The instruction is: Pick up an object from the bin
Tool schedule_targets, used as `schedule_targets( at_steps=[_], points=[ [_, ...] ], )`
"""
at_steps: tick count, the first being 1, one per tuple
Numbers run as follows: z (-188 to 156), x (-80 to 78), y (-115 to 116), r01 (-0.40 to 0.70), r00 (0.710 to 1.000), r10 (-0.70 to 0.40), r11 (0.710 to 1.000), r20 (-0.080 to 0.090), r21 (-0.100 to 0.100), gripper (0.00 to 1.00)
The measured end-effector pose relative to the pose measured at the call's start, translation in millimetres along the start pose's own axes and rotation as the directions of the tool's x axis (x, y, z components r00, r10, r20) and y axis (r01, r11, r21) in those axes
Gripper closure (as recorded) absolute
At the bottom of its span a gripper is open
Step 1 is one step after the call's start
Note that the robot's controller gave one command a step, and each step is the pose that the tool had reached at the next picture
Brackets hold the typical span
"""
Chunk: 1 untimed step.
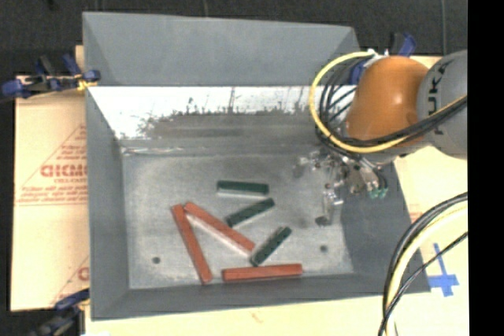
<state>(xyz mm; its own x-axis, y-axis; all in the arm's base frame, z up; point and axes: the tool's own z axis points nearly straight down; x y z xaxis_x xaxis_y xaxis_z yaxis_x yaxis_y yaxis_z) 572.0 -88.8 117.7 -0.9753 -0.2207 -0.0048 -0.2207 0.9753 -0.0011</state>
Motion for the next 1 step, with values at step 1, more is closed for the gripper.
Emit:
schedule_targets(
  at_steps=[1],
  points=[
    [13.3, -1.8, 15.1, -0.101, 0.995, 0.101, 0.995, 0.003, 0.002, 0.0]
  ],
)
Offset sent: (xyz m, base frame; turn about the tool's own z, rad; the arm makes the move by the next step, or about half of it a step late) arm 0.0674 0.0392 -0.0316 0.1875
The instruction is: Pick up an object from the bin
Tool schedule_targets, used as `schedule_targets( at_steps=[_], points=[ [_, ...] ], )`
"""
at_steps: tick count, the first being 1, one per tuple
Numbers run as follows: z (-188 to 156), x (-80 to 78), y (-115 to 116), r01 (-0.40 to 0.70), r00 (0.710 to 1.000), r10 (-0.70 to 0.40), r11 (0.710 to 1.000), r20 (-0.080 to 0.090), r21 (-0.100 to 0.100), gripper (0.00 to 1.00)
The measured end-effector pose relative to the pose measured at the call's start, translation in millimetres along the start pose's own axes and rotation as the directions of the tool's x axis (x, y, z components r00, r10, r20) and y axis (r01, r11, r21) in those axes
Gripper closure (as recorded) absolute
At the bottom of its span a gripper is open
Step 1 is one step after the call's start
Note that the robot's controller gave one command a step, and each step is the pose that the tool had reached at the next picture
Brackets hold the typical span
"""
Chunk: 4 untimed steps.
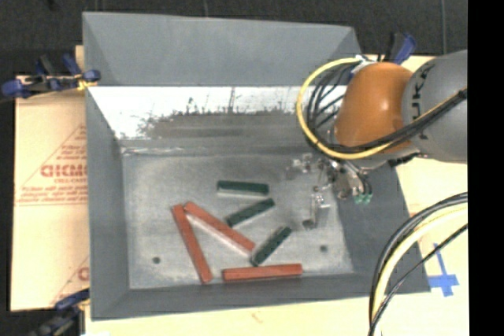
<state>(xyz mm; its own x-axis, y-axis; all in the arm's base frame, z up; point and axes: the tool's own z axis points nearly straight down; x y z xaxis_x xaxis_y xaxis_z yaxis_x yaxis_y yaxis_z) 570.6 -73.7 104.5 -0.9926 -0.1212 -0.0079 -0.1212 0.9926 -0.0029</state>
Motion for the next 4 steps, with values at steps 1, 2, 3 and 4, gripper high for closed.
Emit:
schedule_targets(
  at_steps=[1, 2, 3, 4],
  points=[
    [12, -46.2, 12, -0.077, 0.997, 0.077, 0.997, -0.005, -0.003, 0.0],
    [32, -12.1, 78, -0.006, 1.0, 0.006, 1.0, 0.0, -0.002, 1.0],
    [32, -12.1, 78, -0.005, 1.0, 0.005, 1.0, 0.0, -0.002, 1.0],
    [-10, -36.9, 86, -0.002, 1.0, 0.002, 1.0, -0.01, -0.002, 1.0]
  ],
)
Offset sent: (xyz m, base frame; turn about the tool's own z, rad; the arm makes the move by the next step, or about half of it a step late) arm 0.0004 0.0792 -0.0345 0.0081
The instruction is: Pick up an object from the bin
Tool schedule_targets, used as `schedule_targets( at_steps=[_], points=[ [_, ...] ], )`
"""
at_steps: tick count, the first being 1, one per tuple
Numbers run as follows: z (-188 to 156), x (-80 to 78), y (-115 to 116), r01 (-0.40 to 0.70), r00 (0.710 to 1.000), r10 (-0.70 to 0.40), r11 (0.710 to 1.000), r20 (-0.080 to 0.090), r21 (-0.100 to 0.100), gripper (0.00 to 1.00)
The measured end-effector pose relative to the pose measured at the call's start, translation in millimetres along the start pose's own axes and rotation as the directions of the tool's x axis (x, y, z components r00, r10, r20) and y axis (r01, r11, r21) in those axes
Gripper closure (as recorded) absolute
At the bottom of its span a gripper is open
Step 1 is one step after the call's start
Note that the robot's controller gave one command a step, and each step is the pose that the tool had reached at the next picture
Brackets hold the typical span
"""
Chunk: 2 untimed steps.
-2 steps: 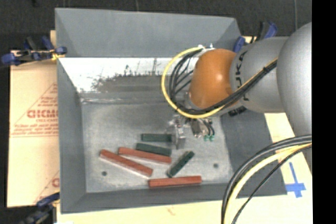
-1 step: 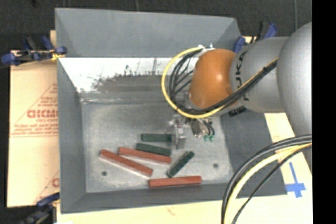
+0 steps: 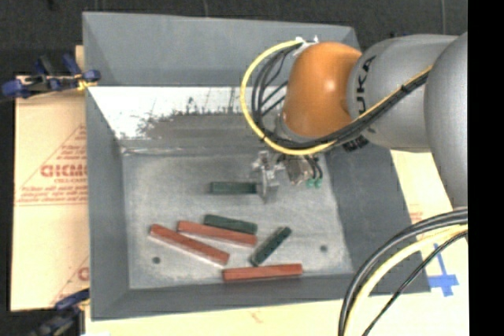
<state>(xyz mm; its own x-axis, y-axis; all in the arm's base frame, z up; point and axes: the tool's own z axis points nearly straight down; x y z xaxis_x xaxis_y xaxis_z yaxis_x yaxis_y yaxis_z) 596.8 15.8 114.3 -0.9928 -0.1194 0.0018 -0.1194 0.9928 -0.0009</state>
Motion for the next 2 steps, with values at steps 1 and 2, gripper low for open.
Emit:
schedule_targets(
  at_steps=[1, 2],
  points=[
    [-37, 28.5, -7, -0.005, 1.0, 0.005, 1.0, 0.007, -0.001, 1.0],
    [-57, 43.2, -4, -0.001, 1.0, 0.001, 1.0, 0.001, 0.0, 1.0]
  ],
)
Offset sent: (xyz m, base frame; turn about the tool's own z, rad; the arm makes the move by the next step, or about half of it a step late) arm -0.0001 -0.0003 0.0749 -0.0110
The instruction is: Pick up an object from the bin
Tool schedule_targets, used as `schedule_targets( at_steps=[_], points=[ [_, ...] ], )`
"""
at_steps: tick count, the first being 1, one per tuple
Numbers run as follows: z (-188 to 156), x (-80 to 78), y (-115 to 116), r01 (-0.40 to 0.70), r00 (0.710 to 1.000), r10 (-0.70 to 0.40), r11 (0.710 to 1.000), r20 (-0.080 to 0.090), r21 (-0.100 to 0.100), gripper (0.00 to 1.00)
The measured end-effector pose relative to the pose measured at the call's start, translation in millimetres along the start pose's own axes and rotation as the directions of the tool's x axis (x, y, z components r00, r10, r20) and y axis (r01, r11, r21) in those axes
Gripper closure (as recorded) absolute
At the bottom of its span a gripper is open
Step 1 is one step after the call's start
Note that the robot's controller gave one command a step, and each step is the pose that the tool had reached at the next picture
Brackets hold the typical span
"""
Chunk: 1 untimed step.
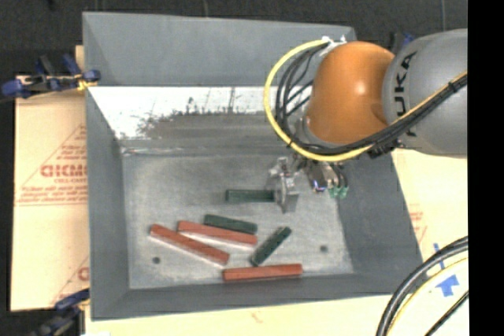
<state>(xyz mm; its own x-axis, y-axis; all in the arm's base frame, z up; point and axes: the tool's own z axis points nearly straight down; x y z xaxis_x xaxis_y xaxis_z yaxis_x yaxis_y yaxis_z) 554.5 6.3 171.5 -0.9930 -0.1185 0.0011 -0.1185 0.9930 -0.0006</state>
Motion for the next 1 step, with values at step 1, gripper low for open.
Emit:
schedule_targets(
  at_steps=[1],
  points=[
    [-50.8, 6.4, -3.4, -0.012, 1.0, 0.012, 1.0, 0.005, 0.0, 1.0]
  ],
)
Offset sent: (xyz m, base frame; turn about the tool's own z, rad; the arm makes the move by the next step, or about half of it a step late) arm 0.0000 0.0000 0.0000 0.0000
